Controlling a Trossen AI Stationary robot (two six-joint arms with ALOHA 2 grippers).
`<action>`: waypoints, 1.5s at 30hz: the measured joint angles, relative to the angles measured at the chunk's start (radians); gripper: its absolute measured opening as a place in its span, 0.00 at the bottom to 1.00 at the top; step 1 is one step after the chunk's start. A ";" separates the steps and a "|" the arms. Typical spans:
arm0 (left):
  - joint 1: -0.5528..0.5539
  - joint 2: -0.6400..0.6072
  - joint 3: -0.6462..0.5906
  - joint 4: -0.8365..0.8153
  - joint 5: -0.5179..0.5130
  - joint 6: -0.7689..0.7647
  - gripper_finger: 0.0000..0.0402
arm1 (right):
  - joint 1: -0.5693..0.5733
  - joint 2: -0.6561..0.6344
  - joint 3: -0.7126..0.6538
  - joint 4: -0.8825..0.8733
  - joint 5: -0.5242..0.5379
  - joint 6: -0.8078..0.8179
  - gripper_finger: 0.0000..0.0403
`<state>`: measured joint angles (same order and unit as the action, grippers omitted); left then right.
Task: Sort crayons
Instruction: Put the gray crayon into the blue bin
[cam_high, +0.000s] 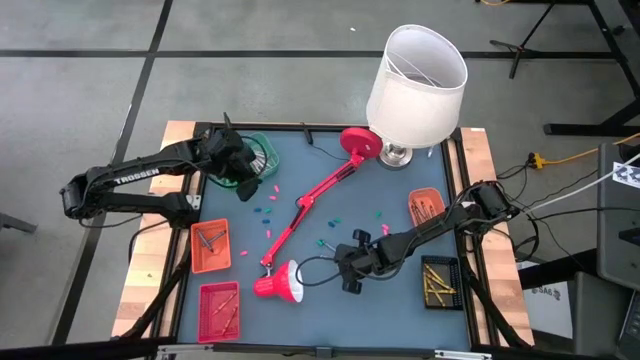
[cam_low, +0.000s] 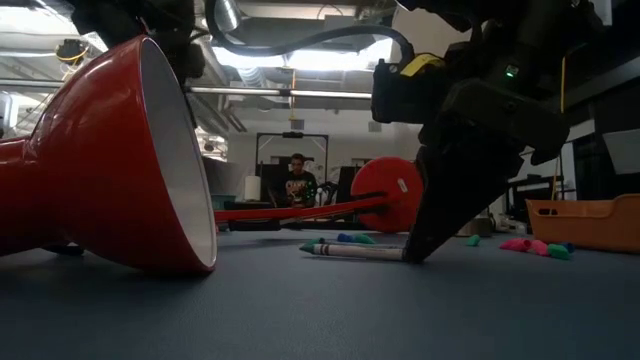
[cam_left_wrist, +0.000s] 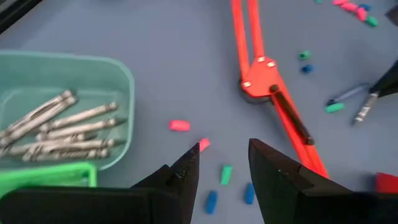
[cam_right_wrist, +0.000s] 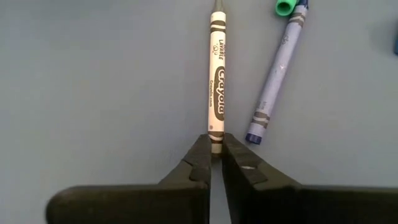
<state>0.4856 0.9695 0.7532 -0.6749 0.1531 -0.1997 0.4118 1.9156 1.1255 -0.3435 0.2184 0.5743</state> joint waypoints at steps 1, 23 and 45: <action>-0.012 0.000 0.000 0.010 0.000 0.000 0.30 | 0.000 0.000 0.000 0.002 0.001 0.000 0.04; -0.202 0.000 0.000 0.091 -0.002 0.131 0.30 | -0.075 -0.016 0.001 0.434 0.411 -0.147 0.05; -0.369 0.000 0.000 0.454 0.071 0.341 0.30 | -0.237 -0.016 0.002 1.057 0.181 -0.662 0.05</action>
<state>0.1169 0.9691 0.7532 -0.2206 0.2241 0.1413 0.1751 1.8996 1.1271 0.7137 0.3992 -0.0873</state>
